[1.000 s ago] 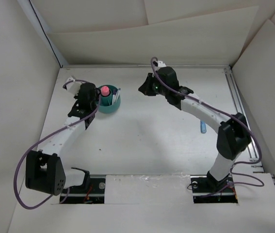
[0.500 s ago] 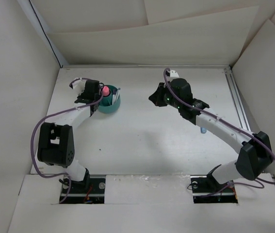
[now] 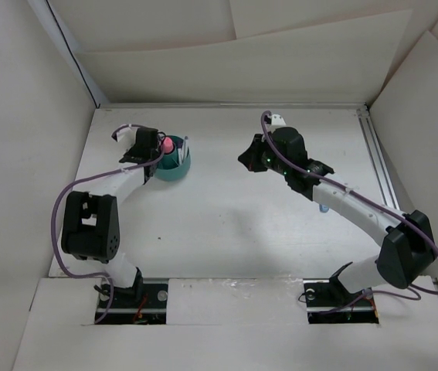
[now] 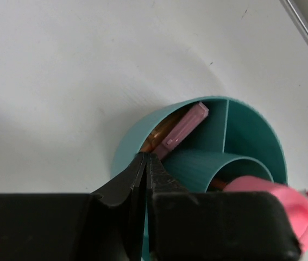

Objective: Sort the stationery into containers

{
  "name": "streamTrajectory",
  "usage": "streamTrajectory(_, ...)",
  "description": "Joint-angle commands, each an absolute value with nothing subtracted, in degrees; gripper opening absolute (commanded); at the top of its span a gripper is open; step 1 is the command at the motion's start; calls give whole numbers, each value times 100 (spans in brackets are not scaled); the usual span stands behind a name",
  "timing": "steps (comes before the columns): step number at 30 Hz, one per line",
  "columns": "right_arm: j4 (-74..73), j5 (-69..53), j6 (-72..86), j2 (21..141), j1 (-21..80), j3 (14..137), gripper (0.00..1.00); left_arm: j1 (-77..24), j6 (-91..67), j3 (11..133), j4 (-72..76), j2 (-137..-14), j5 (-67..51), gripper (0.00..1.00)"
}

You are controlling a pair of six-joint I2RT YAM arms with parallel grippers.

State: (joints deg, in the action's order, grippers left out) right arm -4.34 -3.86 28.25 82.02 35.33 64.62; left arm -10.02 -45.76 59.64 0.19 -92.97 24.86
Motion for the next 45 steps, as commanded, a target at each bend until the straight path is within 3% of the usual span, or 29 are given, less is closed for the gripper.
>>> streamTrajectory(1, -193, -413, 2769, 8104, 3577, 6469, 0, -967, -4588, 5722, -79, -8895, 2487, 0)
streamTrajectory(19, -193, -308, 2769, 7990, 3577, 6469, 0, -1257, -4641, 5282, 491, -7709, 1881, 0)
streamTrajectory(23, -193, -36, 2769, 7779, 3577, 6364, 0, -1879, -4255, 5150, 1036, -6980, 2248, 0)
streamTrajectory(27, -368, 867, 2969, 7087, 3577, 6302, 0, -3248, -3596, 5457, 1354, -7003, 2733, 5)
streamTrajectory(34, -1844, 3022, 3717, 6338, 2743, 6005, 3, -4341, -3674, 5977, 1520, -8154, 2146, 5)
streamTrajectory(36, -2170, 3190, 4077, 6337, 2367, 5793, 24, -4613, -3814, 5977, 1687, -8349, 1699, 5)
streamTrajectory(37, -2171, 3190, 4165, 6337, 2234, 5514, 39, -4675, -3814, 5977, 1775, -8419, 1487, 5)
streamTrajectory(38, -2171, 3190, 4305, 6337, 2111, 5372, 64, -4798, -3893, 5924, 1836, -8490, 1311, 5)
streamTrajectory(39, -2110, 3138, 4359, 6389, 1840, 5231, 71, -4851, -3954, 5802, 1933, -8551, 1014, 4)
streamTrajectory(41, -2057, 2945, 4499, 6590, 1531, 4941, 79, -5052, -3903, 5652, 2021, -8456, 879, 4)
streamTrajectory(45, -1934, 2164, 4622, 6986, 801, 4606, 79, -5334, -3674, 5265, 2021, -7939, 1256, 4)
